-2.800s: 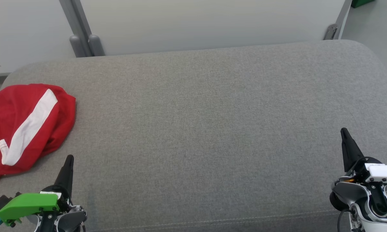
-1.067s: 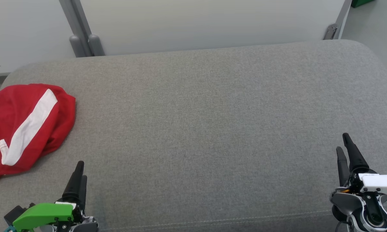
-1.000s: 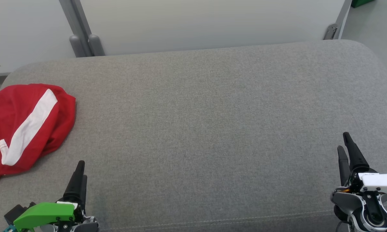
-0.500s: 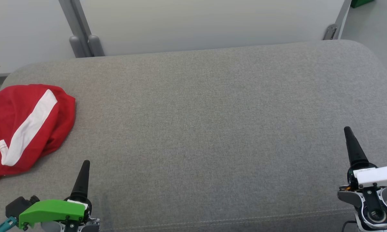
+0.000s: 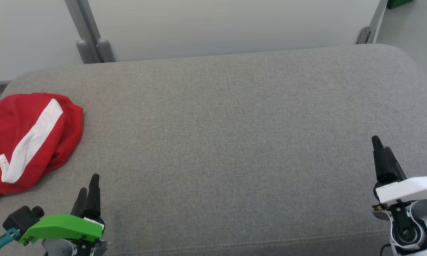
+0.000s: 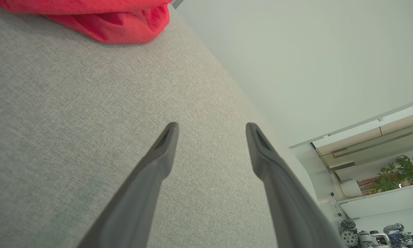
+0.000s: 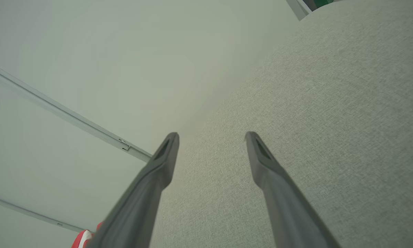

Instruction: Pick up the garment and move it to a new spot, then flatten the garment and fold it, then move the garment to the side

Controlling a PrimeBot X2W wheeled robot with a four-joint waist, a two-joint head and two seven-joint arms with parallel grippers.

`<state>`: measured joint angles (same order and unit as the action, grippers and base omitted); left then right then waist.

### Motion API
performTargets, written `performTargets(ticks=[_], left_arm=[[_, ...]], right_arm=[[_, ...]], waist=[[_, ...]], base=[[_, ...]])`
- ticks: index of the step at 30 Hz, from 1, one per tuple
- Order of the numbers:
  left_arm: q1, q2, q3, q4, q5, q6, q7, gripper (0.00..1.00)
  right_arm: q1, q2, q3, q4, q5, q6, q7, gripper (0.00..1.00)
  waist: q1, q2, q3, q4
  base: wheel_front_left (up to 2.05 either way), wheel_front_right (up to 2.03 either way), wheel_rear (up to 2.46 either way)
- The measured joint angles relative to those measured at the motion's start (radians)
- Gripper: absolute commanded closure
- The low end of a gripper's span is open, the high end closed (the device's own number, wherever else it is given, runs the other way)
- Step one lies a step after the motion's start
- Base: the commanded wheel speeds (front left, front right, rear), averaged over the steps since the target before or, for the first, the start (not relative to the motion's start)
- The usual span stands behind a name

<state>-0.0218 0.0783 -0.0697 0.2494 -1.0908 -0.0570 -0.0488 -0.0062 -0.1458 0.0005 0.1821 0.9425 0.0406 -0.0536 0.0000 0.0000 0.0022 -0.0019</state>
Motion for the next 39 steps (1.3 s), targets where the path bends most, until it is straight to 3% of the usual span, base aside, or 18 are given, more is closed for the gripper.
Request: performTargets(ticks=[39], left_arm=[[0.000, 0.029, -0.084, -0.063, 0.600, 0.094, -0.139, 0.00]], right_arm=[[0.011, -0.072, 0.091, -0.025, -0.549, -0.095, -0.135, 0.00]], waist=[[0.0000, 0.0000, -0.008, -0.014]], base=[[0.00, 0.00, 0.00]])
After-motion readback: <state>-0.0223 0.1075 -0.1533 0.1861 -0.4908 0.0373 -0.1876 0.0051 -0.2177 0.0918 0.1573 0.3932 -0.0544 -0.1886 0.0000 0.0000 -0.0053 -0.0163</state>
